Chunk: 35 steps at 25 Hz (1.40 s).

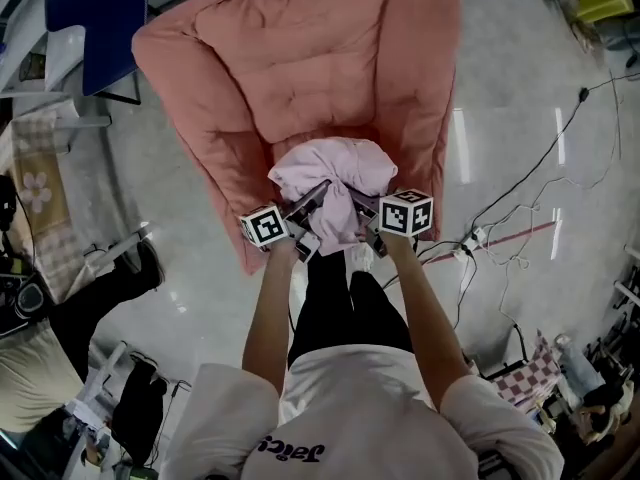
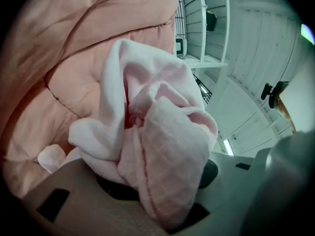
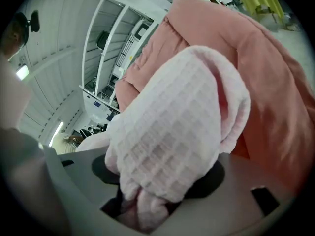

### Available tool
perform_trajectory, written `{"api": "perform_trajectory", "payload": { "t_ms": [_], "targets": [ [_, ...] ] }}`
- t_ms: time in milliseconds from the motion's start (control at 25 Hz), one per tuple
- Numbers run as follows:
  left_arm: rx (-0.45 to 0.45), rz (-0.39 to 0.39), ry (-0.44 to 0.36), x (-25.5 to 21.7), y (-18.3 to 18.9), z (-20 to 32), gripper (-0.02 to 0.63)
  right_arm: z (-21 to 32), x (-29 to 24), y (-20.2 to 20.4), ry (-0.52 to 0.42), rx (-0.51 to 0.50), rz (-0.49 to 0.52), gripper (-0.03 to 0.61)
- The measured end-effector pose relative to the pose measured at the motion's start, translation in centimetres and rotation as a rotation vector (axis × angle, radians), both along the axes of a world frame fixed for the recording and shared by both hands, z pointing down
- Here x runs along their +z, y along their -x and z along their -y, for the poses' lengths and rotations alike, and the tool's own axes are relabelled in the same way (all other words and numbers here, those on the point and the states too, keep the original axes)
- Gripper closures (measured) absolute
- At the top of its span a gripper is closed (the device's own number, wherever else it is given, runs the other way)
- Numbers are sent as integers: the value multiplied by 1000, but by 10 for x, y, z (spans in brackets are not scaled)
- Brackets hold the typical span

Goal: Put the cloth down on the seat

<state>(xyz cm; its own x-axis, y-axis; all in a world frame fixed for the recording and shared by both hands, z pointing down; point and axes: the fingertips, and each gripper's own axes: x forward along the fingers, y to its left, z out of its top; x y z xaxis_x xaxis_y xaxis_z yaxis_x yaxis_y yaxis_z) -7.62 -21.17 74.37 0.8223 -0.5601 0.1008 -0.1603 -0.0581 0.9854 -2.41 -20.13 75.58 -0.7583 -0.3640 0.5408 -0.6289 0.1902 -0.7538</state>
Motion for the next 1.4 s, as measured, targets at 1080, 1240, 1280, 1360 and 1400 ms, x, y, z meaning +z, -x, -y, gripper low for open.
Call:
{"api": "perform_trajectory", "payload": {
  "t_ms": [1080,1240,1280,1360,1400],
  "targets": [
    [33,399,318,243,30,20,248,28,219,3,149,-36,-301,283],
    [52,445,327,229,36,9,219,16,207,-5,176,-50,-314,250],
    [51,457,335,225,38,6,212,14,202,-6,174,-48,-313,245],
    [44,489,355,216,44,-3,199,9,191,-10,164,-36,-316,242],
    [40,505,364,212,46,-8,189,6,186,-14,157,-27,-320,241]
  ]
}}
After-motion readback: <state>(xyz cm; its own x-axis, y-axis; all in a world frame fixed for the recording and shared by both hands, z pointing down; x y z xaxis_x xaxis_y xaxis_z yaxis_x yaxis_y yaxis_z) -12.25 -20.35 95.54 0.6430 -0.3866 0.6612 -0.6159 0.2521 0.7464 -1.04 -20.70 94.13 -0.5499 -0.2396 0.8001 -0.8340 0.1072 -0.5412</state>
